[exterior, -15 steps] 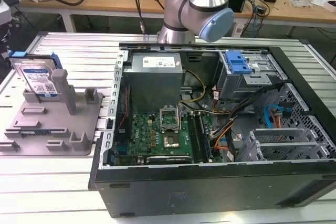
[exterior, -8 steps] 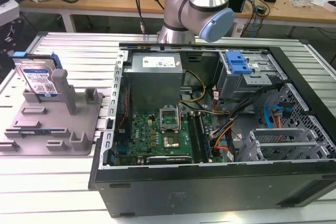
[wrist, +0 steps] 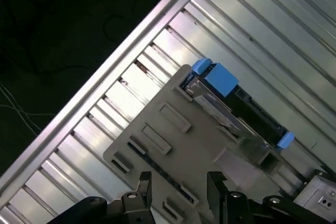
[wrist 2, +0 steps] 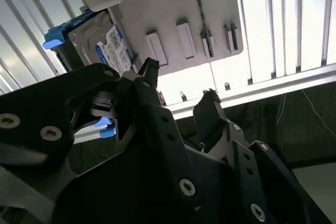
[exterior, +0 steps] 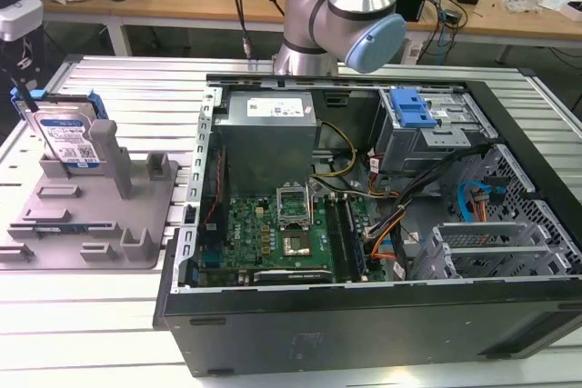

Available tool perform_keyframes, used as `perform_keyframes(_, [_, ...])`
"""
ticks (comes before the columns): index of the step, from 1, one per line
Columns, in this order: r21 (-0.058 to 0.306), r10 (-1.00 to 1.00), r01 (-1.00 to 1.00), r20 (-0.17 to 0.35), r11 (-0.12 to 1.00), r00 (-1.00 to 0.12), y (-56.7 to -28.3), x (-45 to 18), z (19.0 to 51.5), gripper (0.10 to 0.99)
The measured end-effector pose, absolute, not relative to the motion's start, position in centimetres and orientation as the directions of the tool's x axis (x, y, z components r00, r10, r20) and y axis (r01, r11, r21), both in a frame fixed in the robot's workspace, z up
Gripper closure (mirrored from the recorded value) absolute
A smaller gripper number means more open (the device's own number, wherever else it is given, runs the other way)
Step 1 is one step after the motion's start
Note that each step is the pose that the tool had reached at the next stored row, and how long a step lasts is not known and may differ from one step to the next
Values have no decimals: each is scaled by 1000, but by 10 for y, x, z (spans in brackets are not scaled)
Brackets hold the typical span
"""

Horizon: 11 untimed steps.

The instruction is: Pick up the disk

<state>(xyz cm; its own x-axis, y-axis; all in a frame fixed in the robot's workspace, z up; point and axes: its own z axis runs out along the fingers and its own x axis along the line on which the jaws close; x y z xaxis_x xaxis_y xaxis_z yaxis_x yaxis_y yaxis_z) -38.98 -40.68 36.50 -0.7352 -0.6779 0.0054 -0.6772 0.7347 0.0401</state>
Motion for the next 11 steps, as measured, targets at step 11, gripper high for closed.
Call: perform_keyframes(11, [40,-853,-852,5,521,-522,-407,-390,365,545])
